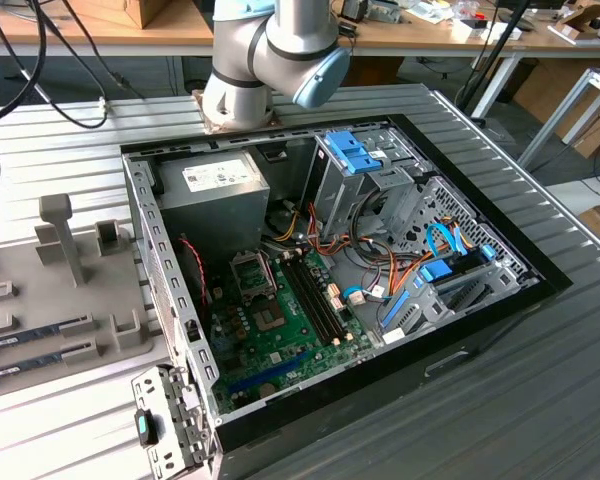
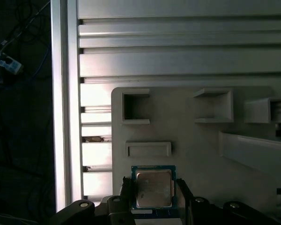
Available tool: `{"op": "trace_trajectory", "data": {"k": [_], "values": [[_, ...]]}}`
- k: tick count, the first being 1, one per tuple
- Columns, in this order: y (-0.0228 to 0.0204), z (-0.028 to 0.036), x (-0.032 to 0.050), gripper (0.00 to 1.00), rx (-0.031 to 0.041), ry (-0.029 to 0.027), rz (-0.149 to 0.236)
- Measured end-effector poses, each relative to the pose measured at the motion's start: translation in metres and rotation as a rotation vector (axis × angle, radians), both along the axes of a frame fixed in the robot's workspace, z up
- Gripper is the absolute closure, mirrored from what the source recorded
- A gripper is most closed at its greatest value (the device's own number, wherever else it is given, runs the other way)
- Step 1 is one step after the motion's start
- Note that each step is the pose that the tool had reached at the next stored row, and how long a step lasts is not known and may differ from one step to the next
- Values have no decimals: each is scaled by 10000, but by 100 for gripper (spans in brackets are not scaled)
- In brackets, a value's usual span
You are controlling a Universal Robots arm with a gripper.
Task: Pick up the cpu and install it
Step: 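Pick up the cpu and move it towards the insertion slot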
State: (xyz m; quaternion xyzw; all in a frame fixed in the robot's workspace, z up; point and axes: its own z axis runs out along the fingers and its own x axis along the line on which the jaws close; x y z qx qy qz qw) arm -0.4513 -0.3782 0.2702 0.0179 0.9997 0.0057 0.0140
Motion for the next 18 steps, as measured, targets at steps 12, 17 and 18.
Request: {"op": "trace_trajectory", "data": {"k": [12, 17, 18], "values": [[0, 83, 0, 53, 0, -1, 1], [0, 112, 0, 53, 1, 0, 0], [0, 116, 0, 53, 1, -1, 0]]}}
